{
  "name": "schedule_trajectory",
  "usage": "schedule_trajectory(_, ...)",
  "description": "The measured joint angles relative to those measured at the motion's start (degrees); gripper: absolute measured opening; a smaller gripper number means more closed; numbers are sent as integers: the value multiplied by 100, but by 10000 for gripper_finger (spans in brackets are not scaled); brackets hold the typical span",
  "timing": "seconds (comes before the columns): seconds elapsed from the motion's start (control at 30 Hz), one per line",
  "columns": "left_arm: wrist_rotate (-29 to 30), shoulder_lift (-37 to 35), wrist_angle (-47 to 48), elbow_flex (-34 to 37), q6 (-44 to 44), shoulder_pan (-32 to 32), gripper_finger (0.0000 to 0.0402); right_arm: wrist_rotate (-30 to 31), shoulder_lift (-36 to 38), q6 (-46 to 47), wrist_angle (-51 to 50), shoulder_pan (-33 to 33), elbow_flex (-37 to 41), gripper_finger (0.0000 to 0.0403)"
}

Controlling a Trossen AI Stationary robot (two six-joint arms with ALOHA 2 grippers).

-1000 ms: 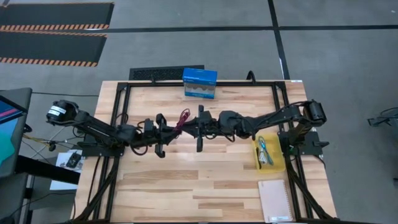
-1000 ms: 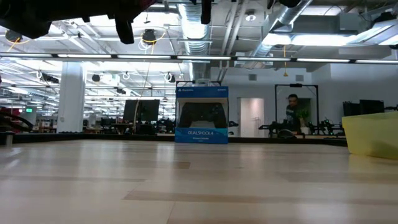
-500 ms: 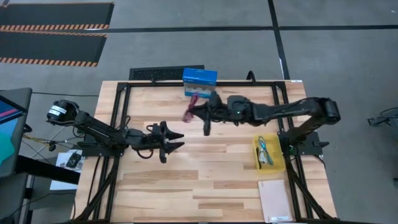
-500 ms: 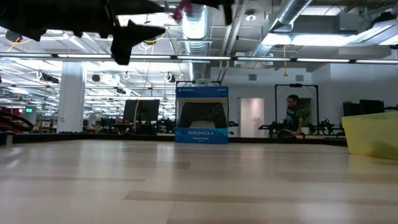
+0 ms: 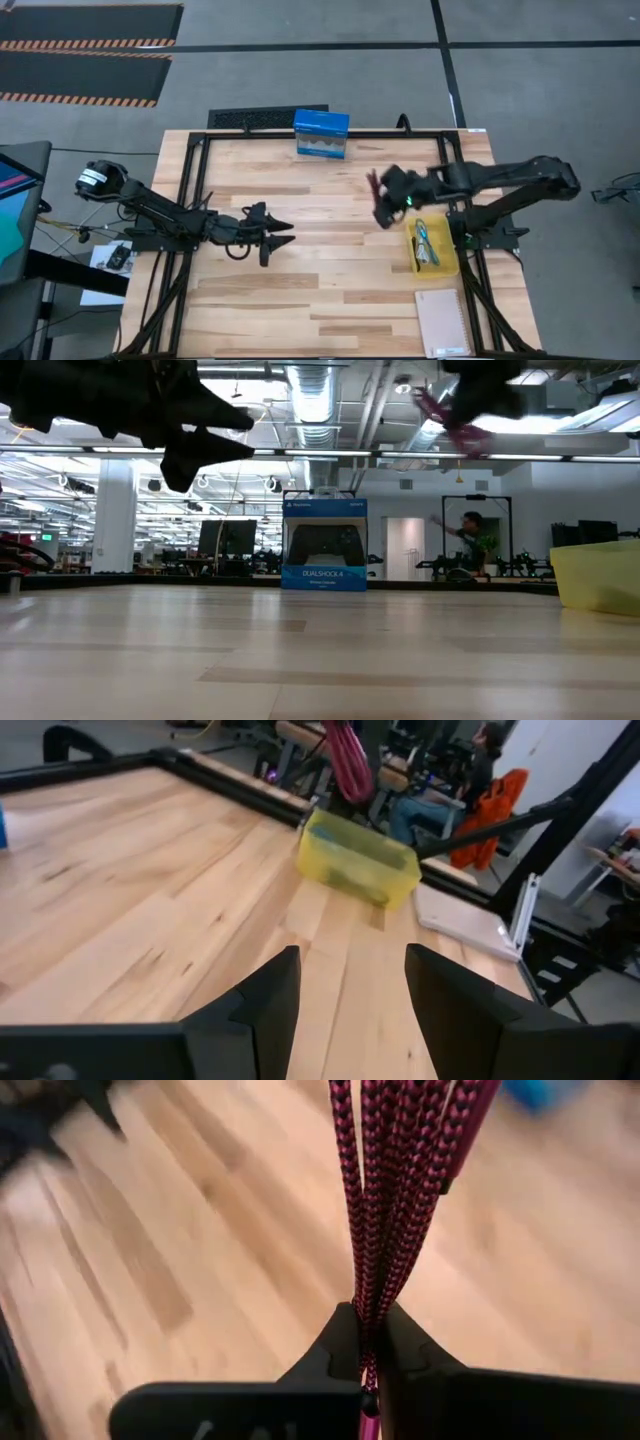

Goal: Pick and place USB-C Cables
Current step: Put the pink charger cable into the yellow bin

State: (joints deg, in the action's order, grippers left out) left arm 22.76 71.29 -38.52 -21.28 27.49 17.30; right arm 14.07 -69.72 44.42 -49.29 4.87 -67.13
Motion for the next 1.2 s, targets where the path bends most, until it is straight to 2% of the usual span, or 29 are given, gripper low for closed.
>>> schedule_trajectory(0.3, -144, 0, -300, -2, -400, -78, 169, 155, -247, 3606, -3006, 1722, 2, 16)
schedule_trajectory(0.53, -937, 0, -634, -4, -428, -673, 168, 32, -727, 5551, -3435, 2687, 2, 16)
schedule_trajectory(0.77, -1939, -2, -647, -7, -117, -1509, 168, -263, -1306, 6454, -3794, 2803, 2, 27)
schedule_trajectory(1.0, -2956, -4, -874, -25, 12, -2257, 168, -552, -1514, 6580, -3626, 2451, 344, 25)
schedule_trajectory(1.2, -3910, -4, -680, -529, -49, -2921, 168, -916, -1458, 6425, -3017, 1952, 983, 28)
